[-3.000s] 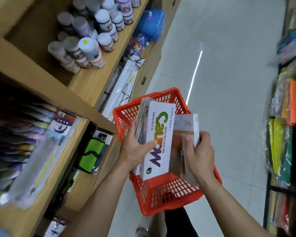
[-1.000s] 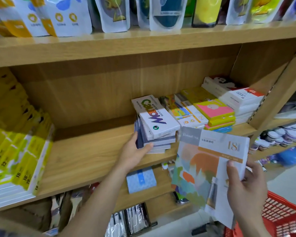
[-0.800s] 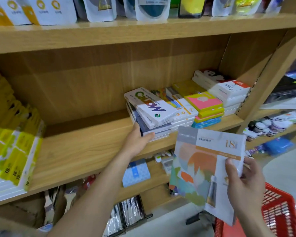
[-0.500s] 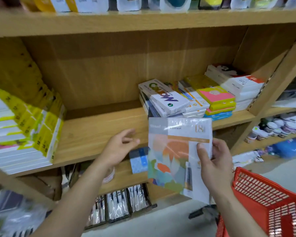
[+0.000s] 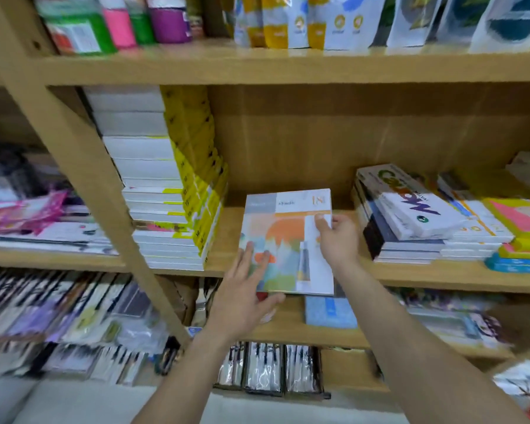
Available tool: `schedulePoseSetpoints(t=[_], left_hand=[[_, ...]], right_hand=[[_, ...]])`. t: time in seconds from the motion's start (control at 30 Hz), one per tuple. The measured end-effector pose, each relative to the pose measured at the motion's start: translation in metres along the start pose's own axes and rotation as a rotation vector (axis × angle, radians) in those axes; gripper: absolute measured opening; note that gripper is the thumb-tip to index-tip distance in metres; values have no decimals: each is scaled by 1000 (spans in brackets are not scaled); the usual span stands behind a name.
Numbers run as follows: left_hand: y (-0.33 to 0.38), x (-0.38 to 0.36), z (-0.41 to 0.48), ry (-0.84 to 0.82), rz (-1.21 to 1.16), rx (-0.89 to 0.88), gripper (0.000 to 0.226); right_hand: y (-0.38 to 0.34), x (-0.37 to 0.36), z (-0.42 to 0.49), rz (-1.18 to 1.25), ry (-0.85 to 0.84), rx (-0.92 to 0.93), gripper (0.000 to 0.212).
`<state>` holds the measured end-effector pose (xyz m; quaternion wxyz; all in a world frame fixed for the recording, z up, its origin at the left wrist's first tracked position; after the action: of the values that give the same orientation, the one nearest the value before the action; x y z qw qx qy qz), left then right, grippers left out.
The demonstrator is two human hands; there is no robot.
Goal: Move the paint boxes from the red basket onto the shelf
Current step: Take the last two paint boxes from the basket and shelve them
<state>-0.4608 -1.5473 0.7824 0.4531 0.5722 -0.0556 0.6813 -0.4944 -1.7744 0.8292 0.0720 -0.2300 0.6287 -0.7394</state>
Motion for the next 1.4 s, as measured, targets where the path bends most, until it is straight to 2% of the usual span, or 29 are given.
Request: schedulePoseSetpoints(t=[0.13, 0.2, 0.3, 0.4, 0.47, 0.6, 0.7, 0.8, 0.87, 0.93, 0.97, 1.07, 1.17, 1.3, 1.4], left_hand=[[-6, -8, 20, 0, 87, 46, 87], [-7, -17, 32, -2, 162, 31, 84], [-7, -28, 56, -5, 199, 32, 83], [-7, -35, 89, -38, 187, 40, 83], [-8, -41, 109, -68, 202, 25, 84], [-9, -47, 123, -129, 291, 28, 84], [9, -45, 117, 4, 227, 4, 73], [53, -49, 106, 168, -28, -68, 67], [91, -63, 103, 123, -207, -64, 71], [127, -83, 104, 45, -338, -50, 78], [143, -92, 107, 24, -395, -36, 82], [180, -114, 122, -11, -523, 29, 92], [198, -126, 138, 25, -463, 34, 96], [195, -128, 145, 100, -445, 70, 91], [193, -127, 145, 76, -468, 89, 82]], right_hand=[[4, -6, 11, -319, -142, 68, 31], [8, 3, 2, -429, -140, 212, 36], [22, 20, -16, -465, -136, 365, 49], [40, 24, -21, -637, -295, 492, 56], [45, 22, -15, -743, -380, 528, 62], [35, 14, 0, -798, -397, 499, 64], [23, 35, -8, -623, -291, 440, 54], [16, 99, -20, -347, 31, 521, 31], [17, 154, -15, -333, 309, 571, 26], [20, 198, 6, -416, 451, 532, 32], [21, 211, 20, -471, 437, 490, 38], [29, 222, 63, -706, 247, 419, 59], [41, 211, 85, -806, 102, 423, 60], [55, 203, 84, -726, 173, 515, 52], [58, 201, 89, -705, 207, 578, 48]])
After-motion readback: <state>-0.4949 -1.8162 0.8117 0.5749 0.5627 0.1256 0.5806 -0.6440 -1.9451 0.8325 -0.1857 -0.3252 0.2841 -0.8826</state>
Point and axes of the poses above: each hand's wrist, its own z-axis towards the middle knuckle, its own x-axis out of the back of the hand, y = z × x, the point moved 3 cm from there along z, towards the middle knuckle, and after that the axes turned 13 degrees about y, right-handed, at the moved point
